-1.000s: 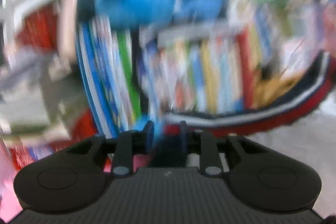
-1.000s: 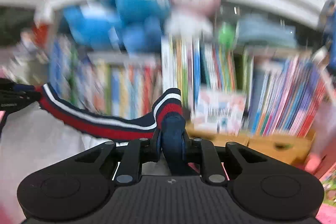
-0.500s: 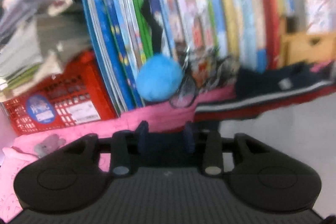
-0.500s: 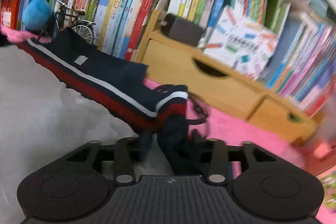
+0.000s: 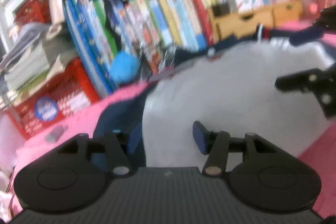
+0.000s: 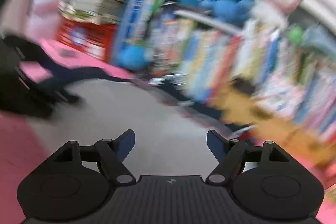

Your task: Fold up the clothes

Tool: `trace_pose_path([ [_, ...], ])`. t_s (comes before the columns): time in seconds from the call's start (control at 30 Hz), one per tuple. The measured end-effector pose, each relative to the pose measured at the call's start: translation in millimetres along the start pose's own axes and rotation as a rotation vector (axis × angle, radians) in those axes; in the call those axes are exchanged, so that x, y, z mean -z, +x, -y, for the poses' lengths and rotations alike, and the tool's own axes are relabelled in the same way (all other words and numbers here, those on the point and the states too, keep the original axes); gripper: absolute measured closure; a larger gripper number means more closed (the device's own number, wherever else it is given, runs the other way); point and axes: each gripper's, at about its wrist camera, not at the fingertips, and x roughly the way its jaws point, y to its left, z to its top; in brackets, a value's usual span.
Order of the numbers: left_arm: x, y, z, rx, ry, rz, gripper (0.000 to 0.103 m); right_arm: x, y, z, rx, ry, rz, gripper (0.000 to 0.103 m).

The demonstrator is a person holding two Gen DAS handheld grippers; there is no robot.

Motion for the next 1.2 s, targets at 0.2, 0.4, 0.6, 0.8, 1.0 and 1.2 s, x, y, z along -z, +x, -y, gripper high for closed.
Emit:
trace_pose_path([
  [0.2, 23.8, 9.5, 8.5, -0.135, 0.127, -0.006, 0.048, 10.1, 28.9, -33.7, -0.021, 0.035, -0.097, 0.028],
  [0.4, 23.7, 14.4, 3.5, -0.126, 0.113, -0.011, 0.048, 40.9, 15.1, -0.1, 0.102, -0.050, -0.127, 0.026],
  [0.6, 26.3, 15.7, -3.2, -0.113, 0.070, -0.023, 0.048, 89.7, -27.4, 87.4, 0.375, 0.005, -0.212, 0.026],
  [0.8, 27.0, 15.2, -0.1, -0.127, 0.089, -0.021, 0.048, 112.9, -57.7, 130.1, 0.435, 0.100, -0.235, 0.016],
  [1.0, 26.7, 15.5, -1.7, -0.120, 0.088, -0.022, 0.048, 106.6, -52.3, 108.7, 0.515, 0.000, -0.229, 0.020],
  [1.2, 27.8, 13.1, -17.6, -0.064, 0.023, -0.021, 0.047, 94.3, -58.9, 36.5, 0.422, -0.382, -0.096, 0.021],
])
